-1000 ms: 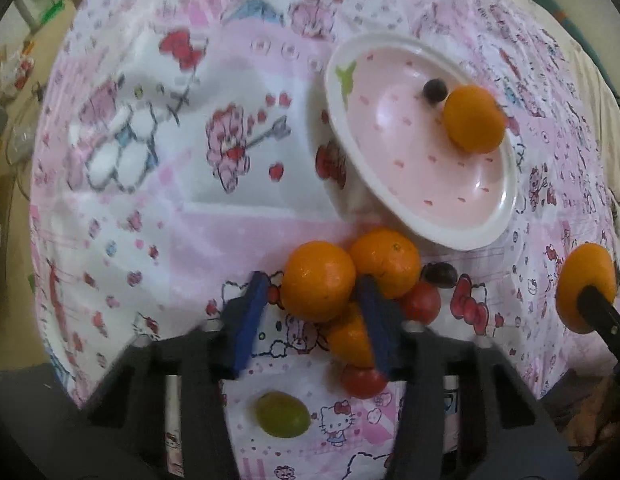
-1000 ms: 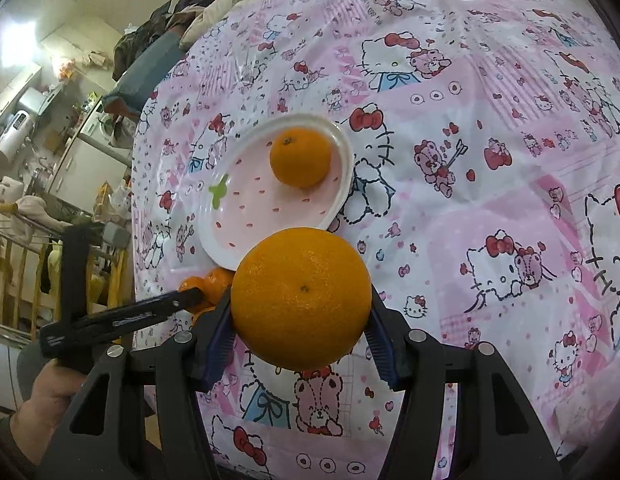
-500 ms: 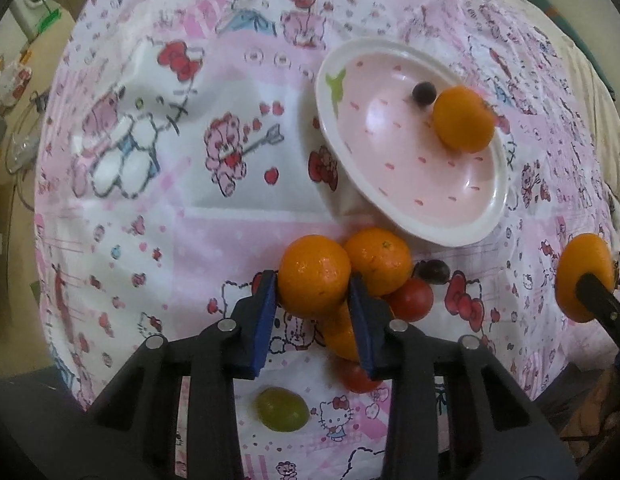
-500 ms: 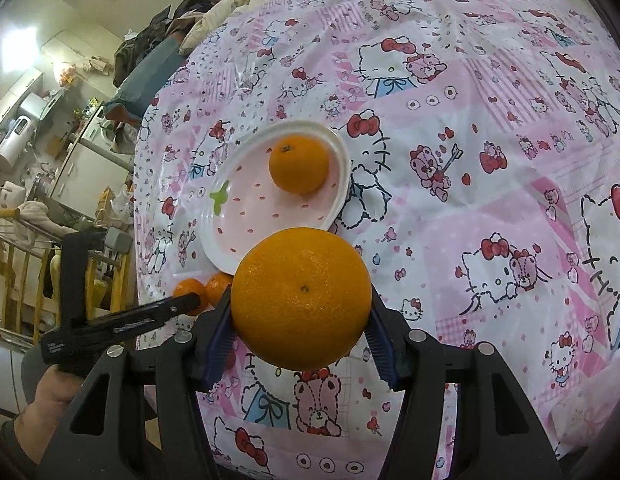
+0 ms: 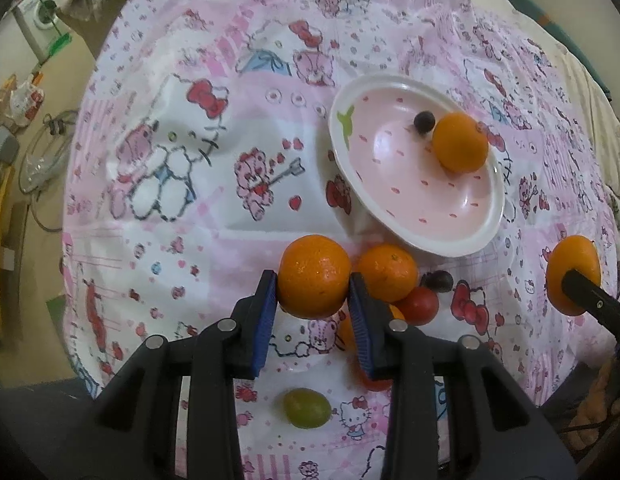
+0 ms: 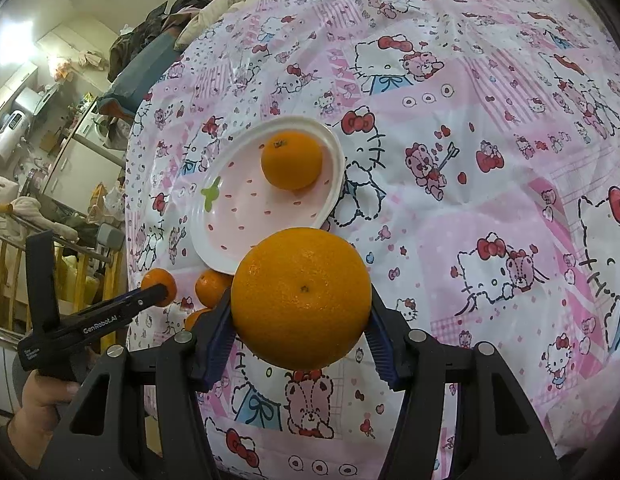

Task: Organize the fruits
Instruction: 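Grasp a small tangerine with the left tool while the right holds the orange, then carry the orange and tangerine over the white plate with both tools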

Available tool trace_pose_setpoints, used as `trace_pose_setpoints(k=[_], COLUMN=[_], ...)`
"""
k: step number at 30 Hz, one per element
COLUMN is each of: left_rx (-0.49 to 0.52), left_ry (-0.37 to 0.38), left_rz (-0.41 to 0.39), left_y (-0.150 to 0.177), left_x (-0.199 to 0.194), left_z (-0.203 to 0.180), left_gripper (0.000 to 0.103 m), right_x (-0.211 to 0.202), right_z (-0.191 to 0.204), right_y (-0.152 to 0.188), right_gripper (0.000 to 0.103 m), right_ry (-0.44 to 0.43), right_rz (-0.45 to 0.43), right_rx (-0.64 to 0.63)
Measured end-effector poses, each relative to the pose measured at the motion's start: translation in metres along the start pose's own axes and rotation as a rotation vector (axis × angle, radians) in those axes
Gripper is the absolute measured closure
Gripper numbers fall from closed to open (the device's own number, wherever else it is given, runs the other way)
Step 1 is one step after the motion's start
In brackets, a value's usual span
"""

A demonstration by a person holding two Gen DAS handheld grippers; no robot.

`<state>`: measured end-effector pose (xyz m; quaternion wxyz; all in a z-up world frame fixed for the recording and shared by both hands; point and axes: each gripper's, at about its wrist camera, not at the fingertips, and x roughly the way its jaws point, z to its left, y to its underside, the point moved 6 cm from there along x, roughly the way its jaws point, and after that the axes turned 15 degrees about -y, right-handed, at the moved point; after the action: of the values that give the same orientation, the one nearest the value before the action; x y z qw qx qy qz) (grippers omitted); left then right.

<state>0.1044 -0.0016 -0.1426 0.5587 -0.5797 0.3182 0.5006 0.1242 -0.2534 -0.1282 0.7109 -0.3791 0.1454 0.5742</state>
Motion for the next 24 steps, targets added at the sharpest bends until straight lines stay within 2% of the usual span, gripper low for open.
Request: trace_pose_setpoints(k=[7,15,24], left_rx=[0.0,-0.016,-0.022], left_ry=[-0.027,-0.015,-0.025], left_rz=[-0.096,-0.202,-0.243], left_y=[-0.007,-0.017,-0.021], left_x=[-0.016,-0.038,-0.046], left_z=[0.005,0.002,0.005], left_gripper=[0.072,0.072,0.072], right_x=[-0.009,-0.025,-0.036], right_z=[-0.001,0.003,0.018], right_y=[-0.001,-0.01,-0.02], right_gripper=[0.042,0.042,0.042], right_ry=[-0.003,-0.029,-0.052], right_rz=[-0.021,-0.089,-0.147], right_rx=[-0.004,-0.021,-0.073])
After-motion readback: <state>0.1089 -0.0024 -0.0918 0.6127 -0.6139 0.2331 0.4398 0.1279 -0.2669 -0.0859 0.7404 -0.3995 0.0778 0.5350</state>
